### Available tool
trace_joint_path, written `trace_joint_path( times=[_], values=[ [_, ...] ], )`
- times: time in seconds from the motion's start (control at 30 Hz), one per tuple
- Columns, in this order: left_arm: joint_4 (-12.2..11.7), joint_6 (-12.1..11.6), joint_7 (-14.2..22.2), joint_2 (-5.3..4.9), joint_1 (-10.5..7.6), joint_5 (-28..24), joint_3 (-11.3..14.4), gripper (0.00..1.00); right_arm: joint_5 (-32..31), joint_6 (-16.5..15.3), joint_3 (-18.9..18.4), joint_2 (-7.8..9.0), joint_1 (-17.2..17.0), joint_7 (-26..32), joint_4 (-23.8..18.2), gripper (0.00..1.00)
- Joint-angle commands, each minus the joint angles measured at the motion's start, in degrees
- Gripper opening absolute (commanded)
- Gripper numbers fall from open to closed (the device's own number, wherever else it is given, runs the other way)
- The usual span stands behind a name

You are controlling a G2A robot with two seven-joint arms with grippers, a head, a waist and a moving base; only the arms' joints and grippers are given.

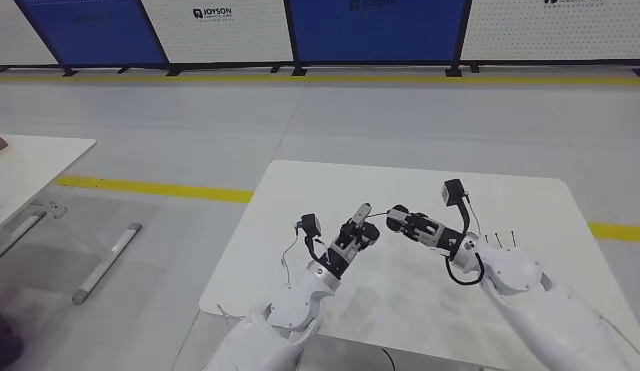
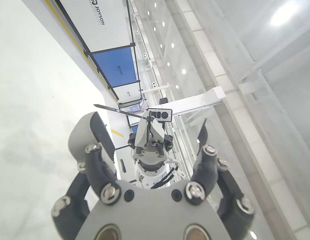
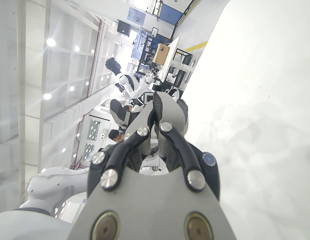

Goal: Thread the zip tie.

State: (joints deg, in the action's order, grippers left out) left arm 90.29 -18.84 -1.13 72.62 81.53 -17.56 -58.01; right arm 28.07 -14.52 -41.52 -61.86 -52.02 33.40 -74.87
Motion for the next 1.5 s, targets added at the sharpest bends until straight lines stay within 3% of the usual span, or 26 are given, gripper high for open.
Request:
trace_joint_path(
  times=[0.0, 0.27, 0.77, 0.8, 0.83, 0.87, 1.0, 1.17, 1.37, 1.47],
  values=[
    [-0.22, 0.23, 0.05, 0.1, -0.23, -0.35, -0.04, 0.0, 0.0, 0.0, 0.0, 0.0, 0.0, 0.0, 0.0, 0.0],
    [-1.48, 1.06, 0.15, 0.47, -1.15, -0.51, -0.04, 0.0, 0.0, 0.0, 0.0, 0.0, 0.0, 0.0, 0.0, 0.0],
    [-2.52, -0.17, -1.4, 1.01, -1.31, 3.67, 0.32, 0.0, 0.0, 0.0, 0.0, 0.0, 0.0, 0.0, 0.0, 0.0],
    [-2.53, -0.21, -1.54, 1.04, -1.29, 4.05, 0.31, 0.0, -0.1, 0.19, -0.03, -0.02, -0.28, -0.24, -0.17, 0.13],
    [-2.51, -0.24, -1.66, 1.06, -1.25, 4.32, 0.33, 0.0, -0.27, 0.51, -0.2, -0.05, -0.6, -0.38, -0.53, 0.43],
    [-2.51, -0.26, -1.8, 1.09, -1.21, 4.69, 0.35, 0.0, -0.37, 0.77, -0.45, -0.06, -0.81, -0.28, -0.77, 1.0],
    [-2.51, -0.16, -2.9, 1.14, -0.9, 6.9, 0.27, 0.0, -0.17, 0.96, -2.42, 0.11, -1.94, 0.0, -1.34, 1.0],
    [-2.85, -0.58, -5.24, 0.89, 0.47, 13.43, -0.43, 0.0, 1.06, 0.44, -7.92, 1.28, -4.94, -0.5, -1.63, 1.0],
    [-0.87, -0.64, -3.22, 0.0, 2.9, 21.57, -1.65, 0.0, 1.85, 0.31, -14.52, 2.74, -9.63, -1.35, -4.02, 1.0],
    [-0.42, -0.64, -3.94, -0.04, 3.42, 21.55, -1.75, 0.0, 1.91, 0.38, -15.94, 2.95, -10.68, -2.08, -4.94, 1.0]
  ],
)
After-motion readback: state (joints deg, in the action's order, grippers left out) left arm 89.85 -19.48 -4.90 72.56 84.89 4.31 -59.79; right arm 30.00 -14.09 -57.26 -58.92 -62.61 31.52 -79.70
